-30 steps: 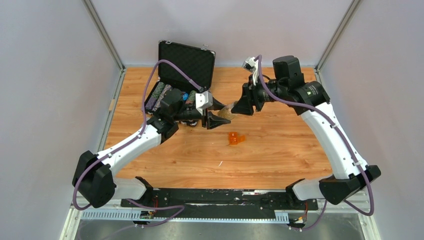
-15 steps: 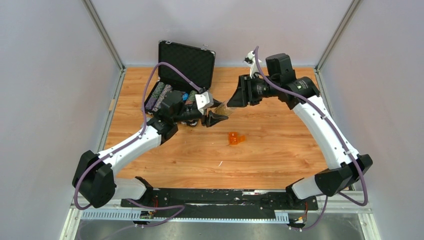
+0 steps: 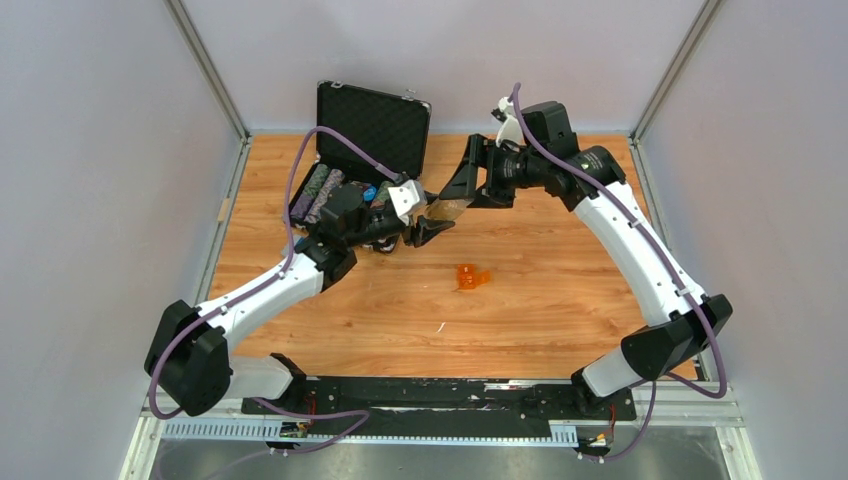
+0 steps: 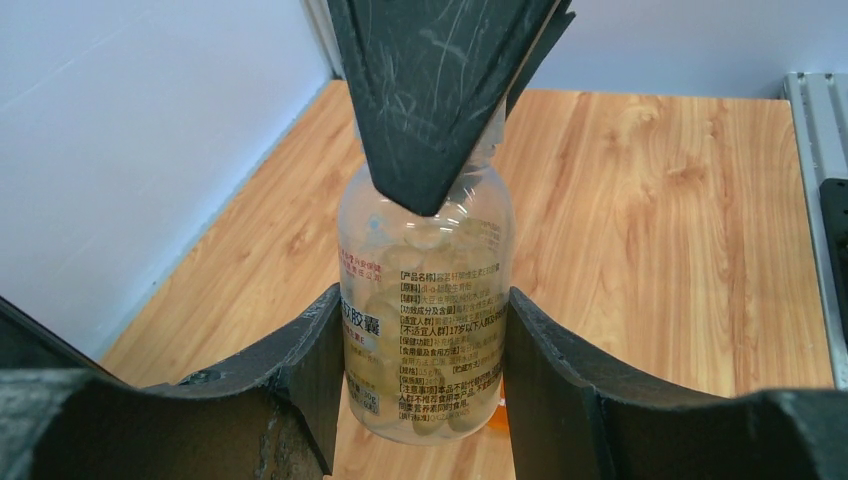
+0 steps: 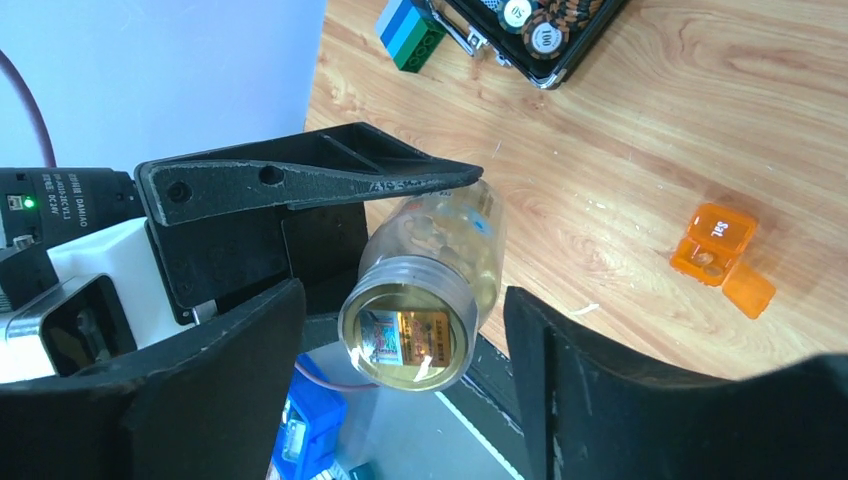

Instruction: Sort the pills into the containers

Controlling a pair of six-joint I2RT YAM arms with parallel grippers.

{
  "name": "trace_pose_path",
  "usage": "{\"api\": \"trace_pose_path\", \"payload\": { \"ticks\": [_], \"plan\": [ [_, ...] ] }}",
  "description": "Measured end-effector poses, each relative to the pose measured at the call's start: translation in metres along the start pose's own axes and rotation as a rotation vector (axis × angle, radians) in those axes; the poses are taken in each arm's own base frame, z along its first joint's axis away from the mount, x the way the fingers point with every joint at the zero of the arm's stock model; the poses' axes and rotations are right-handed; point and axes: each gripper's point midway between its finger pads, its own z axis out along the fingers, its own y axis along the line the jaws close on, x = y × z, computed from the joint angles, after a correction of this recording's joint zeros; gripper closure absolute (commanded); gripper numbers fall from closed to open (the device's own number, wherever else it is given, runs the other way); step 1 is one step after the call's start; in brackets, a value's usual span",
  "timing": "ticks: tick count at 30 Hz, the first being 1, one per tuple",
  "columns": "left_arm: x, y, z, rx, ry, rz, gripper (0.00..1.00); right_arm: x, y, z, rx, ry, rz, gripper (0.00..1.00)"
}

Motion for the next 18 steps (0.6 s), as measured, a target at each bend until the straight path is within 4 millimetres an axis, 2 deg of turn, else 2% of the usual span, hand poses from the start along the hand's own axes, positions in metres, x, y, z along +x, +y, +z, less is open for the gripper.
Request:
{"api": "trace_pose_path", "payload": {
  "ticks": [2, 5, 12, 18],
  "plan": [
    [-0.002, 0.000, 0.001, -0.004, -0.009, 0.006, 1.00, 0.000, 0.001, 0.000, -0.004, 0.003, 0.005, 0.10],
    [-0.005, 0.001, 0.002, -0.007, -0.018, 0.008, 1.00, -0.002, 0.001, -0.004, -0.007, -0.009, -0.003, 0.05],
    [-0.009, 0.001, 0.002, -0.009, -0.032, 0.005, 1.00, -0.019, 0.001, -0.036, -0.033, -0.104, -0.124, 0.07],
    [-0.012, -0.005, 0.001, 0.024, -0.040, 0.008, 1.00, -0.011, 0.011, -0.058, -0.102, -0.115, -0.361, 0.07]
  ]
}}
